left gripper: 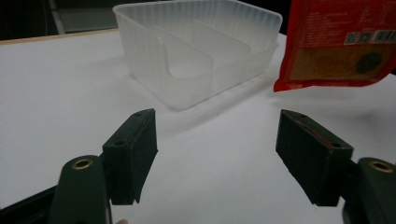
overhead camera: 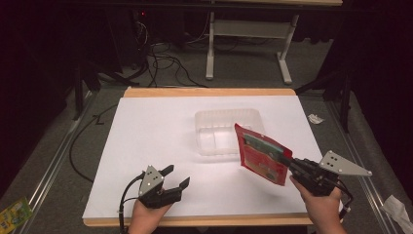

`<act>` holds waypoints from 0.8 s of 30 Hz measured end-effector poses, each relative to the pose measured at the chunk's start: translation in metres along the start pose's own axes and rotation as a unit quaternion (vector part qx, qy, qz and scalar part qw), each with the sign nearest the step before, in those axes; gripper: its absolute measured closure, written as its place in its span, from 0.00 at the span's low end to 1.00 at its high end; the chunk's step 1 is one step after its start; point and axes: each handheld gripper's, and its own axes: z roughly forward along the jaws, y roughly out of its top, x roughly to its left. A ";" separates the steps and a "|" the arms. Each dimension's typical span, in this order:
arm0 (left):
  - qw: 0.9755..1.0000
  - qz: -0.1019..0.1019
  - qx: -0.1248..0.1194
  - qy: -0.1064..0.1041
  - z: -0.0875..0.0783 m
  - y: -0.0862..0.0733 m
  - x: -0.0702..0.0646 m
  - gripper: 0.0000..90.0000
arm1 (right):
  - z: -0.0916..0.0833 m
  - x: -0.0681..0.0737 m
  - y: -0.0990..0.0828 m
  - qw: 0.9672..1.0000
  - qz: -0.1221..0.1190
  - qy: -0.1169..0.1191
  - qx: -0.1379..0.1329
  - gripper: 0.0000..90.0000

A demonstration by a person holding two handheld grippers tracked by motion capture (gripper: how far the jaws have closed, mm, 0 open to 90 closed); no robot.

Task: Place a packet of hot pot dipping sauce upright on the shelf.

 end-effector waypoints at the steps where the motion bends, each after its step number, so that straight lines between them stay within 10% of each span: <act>1: 1.000 0.000 -0.002 -0.003 0.002 0.001 -0.001 0.33 | 0.003 0.001 0.001 1.000 0.000 0.004 -0.001 1.00; 24: 0.997 0.003 -0.020 -0.081 0.040 0.018 -0.020 0.30 | 0.054 0.048 0.001 0.993 -0.017 0.115 0.011 1.00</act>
